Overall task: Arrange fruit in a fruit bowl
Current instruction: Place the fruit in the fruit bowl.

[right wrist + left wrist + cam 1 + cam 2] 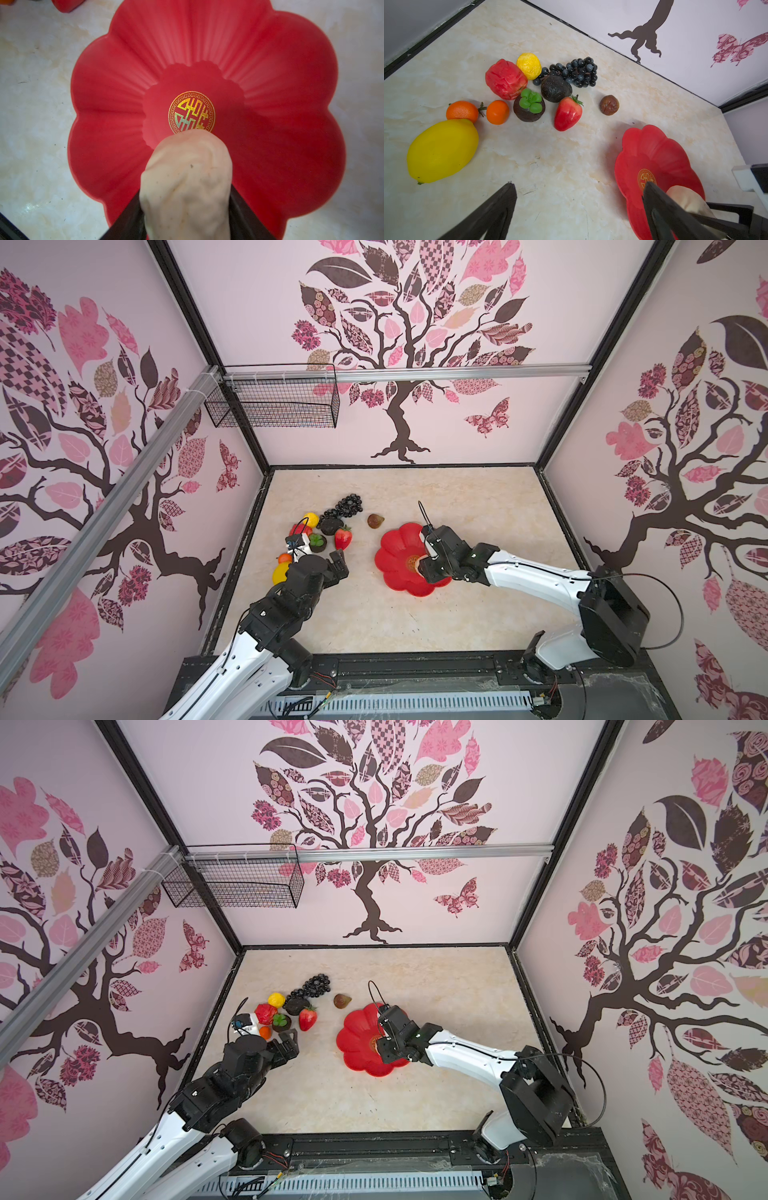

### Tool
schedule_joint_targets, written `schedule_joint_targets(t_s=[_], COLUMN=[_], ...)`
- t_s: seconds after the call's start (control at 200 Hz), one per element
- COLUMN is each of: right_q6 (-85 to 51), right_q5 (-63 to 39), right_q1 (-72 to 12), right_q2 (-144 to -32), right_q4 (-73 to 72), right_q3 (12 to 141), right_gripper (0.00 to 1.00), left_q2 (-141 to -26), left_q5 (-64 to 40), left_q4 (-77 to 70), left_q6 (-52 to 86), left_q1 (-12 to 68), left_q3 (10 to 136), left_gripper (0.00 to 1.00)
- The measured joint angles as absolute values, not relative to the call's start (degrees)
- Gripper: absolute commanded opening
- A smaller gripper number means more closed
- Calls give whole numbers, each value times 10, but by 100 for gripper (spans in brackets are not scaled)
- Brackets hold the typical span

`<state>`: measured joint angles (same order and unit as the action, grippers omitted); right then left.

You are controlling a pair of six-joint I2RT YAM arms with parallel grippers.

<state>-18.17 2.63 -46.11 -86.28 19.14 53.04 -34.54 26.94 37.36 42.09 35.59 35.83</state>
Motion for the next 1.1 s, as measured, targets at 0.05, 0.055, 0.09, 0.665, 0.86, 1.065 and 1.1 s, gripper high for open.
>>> schedule_joint_targets(t_s=[0.05,0.055,0.09,0.665,0.86,1.065,1.1], right_q6=[-185,-185,-189,-210,-209,-208,-208], right_q5=[30,30,32,63,70,77,77], right_q1=[-465,-465,-469,-507,-513,-515,-516], right_q2=[-877,-878,-885,-926,-926,-929,-929], right_q4=[192,192,192,196,199,201,202], right_q3=[538,538,542,551,551,552,552], right_gripper=[50,50,49,58,62,68,68], left_q2=[-345,-345,-345,-351,-351,-351,-351], left_q5=[269,269,269,270,277,283,283], left_q4=[374,374,374,366,366,366,366], left_q6=[421,421,421,420,420,420,420], left_q1=[356,356,356,356,356,356,356], left_q3=[355,354,352,340,339,339,339], left_gripper=[98,98,98,98,98,98,98])
